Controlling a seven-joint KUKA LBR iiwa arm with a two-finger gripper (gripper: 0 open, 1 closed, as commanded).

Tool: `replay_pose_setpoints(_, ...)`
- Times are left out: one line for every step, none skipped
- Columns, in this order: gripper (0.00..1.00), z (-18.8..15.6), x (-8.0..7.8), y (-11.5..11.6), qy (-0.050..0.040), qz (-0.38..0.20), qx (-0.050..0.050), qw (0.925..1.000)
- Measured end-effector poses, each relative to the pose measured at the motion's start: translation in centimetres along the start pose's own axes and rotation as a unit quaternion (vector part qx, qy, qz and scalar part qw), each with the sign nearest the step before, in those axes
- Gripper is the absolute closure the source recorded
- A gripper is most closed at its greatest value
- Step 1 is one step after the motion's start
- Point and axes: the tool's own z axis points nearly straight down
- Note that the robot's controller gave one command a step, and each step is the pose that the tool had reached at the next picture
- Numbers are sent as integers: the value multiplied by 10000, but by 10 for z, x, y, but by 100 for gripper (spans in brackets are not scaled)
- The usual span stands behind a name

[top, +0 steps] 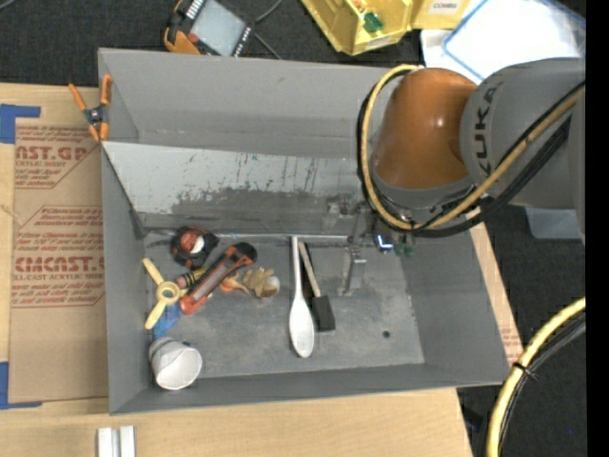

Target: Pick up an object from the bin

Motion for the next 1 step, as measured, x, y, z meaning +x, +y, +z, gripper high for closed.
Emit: replay_pose_setpoints(0, -5, -2, 0, -39, 0, 0, 10000)
